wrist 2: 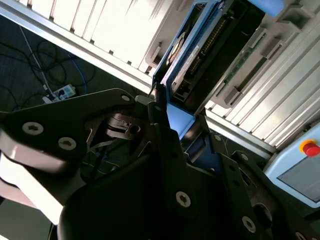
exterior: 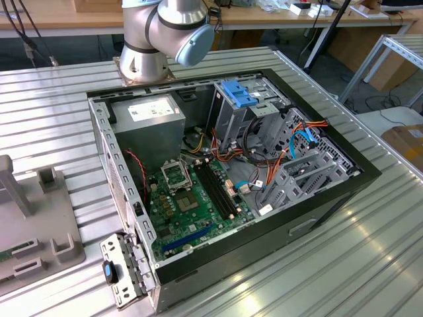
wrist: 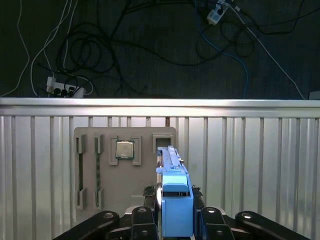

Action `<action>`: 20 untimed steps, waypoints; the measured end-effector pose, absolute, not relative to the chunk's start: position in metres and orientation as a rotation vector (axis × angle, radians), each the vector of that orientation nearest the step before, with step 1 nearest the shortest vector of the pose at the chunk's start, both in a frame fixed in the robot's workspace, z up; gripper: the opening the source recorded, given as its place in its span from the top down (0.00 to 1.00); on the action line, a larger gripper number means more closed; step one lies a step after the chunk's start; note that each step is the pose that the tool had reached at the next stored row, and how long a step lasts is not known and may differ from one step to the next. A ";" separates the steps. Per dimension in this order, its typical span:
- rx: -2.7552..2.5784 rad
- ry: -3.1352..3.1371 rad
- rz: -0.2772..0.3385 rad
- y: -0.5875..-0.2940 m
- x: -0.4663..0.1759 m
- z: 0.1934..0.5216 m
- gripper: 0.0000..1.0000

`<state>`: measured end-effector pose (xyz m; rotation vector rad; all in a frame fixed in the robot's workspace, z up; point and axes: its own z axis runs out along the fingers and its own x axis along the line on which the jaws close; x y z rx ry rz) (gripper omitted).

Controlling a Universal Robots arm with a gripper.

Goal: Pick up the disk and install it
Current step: 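Pick up the disk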

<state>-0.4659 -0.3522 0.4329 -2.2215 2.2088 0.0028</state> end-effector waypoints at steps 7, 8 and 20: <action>-2.221 2.209 0.003 -0.352 -0.466 0.449 0.63; -2.221 2.209 0.003 -0.352 -0.466 0.450 0.63; -2.221 2.209 0.003 -0.352 -0.466 0.457 0.63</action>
